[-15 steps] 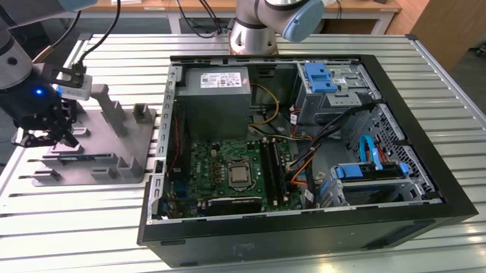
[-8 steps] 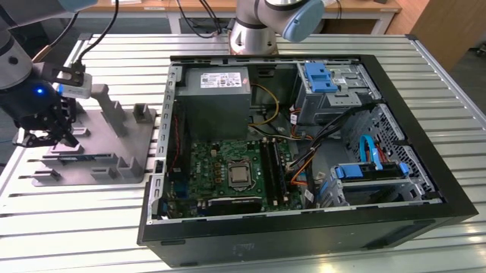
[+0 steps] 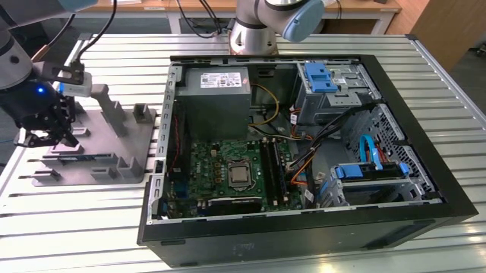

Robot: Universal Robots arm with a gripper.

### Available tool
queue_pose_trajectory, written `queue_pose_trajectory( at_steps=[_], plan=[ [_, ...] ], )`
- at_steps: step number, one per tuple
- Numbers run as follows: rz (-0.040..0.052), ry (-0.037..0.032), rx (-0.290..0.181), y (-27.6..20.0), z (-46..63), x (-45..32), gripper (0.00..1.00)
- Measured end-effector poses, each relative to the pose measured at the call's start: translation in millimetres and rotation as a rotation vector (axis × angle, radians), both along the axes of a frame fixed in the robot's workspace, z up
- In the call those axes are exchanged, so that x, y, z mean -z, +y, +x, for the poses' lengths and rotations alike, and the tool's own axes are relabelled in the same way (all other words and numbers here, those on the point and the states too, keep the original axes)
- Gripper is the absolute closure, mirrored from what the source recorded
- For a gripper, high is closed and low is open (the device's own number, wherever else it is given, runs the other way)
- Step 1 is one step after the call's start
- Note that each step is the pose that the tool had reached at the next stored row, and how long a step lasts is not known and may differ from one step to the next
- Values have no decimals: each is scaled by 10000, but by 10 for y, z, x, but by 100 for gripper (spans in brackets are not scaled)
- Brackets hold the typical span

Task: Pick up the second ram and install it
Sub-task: 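Pick up the second ram and move it above second insertion slot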

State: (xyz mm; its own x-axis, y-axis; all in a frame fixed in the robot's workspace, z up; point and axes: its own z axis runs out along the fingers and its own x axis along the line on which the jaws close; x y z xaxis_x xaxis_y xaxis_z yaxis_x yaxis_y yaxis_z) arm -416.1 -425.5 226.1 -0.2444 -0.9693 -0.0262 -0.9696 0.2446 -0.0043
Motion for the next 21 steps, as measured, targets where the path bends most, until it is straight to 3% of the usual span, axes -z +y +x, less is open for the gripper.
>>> queue_pose_trajectory(
  at_steps=[21],
  plan=[
    [0, 0, -1362, 0, 0, 0, 90]
  ],
)
